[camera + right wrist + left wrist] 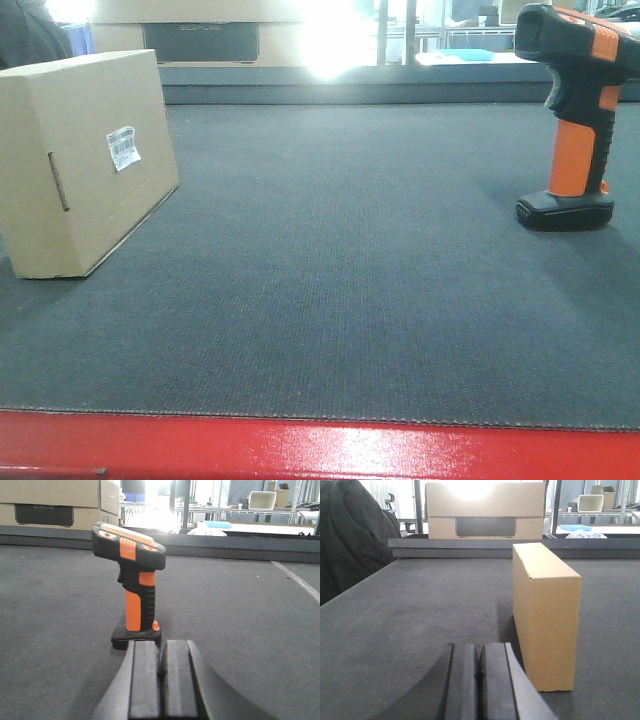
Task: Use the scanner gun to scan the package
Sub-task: 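Move left gripper above the cardboard box, right gripper toward scanner gun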
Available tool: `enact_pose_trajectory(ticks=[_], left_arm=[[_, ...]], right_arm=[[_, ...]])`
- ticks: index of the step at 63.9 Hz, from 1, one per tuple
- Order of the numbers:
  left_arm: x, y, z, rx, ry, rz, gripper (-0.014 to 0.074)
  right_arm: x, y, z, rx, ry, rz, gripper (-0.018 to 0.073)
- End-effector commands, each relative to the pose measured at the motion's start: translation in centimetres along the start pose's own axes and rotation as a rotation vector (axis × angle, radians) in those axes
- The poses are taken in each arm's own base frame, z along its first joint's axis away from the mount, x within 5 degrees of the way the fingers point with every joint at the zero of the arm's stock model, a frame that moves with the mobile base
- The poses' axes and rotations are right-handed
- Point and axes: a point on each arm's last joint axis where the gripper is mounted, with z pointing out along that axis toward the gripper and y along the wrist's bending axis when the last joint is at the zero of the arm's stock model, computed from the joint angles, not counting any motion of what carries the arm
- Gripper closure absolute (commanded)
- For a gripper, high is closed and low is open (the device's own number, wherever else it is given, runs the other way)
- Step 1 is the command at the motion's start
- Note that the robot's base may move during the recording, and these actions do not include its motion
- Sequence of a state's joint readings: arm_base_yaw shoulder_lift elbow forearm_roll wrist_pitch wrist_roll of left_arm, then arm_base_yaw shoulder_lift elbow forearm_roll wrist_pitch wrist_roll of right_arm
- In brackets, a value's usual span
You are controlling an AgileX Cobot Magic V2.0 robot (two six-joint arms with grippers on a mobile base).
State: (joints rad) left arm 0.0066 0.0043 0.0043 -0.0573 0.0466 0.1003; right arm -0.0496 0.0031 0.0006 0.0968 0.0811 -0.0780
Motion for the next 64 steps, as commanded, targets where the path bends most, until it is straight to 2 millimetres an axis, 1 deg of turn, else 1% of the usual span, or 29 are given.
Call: enact_pose_trajectory(ticks=[1, 53, 64], left_arm=[[-0.30, -0.01, -0.05, 0.004, -0.023, -0.016, 0.0708], [-0.34, -0.01, -0.05, 0.003, -0.027, -0.016, 0.0708], [-1.11, 0.08, -0.11, -0.005, -0.112, -0.016, 0.0708]], right_arm=[[-0.29, -0.02, -0.03, 0.002, -0.032, -0.007, 0.0713], [-0.40, -0.03, -0.04, 0.003, -0.043, -0.007, 0.0713], [-1.06, -0.08, -0.09, 0.009, -0.116, -0.007, 0.0713]])
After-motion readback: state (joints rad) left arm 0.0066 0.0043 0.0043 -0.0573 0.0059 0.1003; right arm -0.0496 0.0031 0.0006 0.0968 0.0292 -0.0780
